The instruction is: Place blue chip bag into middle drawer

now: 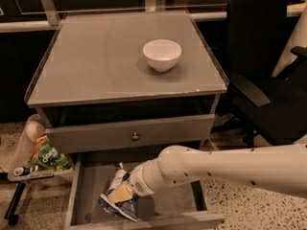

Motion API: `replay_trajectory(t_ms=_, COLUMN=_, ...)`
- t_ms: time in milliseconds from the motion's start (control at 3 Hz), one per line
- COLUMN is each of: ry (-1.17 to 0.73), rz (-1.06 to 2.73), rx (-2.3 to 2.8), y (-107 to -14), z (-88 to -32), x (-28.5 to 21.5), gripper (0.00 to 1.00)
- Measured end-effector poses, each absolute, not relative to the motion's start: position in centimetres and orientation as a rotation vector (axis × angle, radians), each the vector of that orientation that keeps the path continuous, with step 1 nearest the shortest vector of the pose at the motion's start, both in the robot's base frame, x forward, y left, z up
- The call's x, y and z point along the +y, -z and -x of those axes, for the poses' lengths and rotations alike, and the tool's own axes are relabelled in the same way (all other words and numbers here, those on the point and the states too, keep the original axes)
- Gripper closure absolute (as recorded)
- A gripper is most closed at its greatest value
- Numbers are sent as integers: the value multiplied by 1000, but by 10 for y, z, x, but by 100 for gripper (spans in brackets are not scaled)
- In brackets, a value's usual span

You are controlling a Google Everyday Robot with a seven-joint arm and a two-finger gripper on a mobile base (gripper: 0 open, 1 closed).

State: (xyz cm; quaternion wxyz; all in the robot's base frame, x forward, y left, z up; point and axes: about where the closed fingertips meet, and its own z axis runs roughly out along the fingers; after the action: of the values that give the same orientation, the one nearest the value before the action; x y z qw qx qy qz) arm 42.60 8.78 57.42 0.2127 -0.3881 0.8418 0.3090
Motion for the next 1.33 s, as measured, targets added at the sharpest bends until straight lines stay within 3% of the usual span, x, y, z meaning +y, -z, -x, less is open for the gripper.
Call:
replay_trajectory(t_ms=1000, ry=-952, rz=909, rx=2261, y=-471, z=-496, x=100, gripper=100)
replay_trajectory(t_ms=1333, ry=-963, rz=903, rx=2266, y=-467, z=-495, x=101, gripper=81)
